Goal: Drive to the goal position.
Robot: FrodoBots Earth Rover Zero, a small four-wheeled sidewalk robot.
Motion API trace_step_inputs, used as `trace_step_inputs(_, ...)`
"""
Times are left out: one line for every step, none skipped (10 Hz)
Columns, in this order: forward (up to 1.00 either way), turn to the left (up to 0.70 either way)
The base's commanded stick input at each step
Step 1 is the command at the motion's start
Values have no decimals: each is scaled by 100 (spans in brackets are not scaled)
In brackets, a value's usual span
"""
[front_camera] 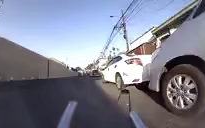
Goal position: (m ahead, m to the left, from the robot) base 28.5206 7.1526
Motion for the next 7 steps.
trace_step_inputs(85, 0)
trace_step_inputs(85, 0)
trace_step_inputs(85, 0)
trace_step_inputs(85, 0)
trace_step_inputs(85, 0)
trace_step_inputs(85, 0)
trace_step_inputs(85, 0)
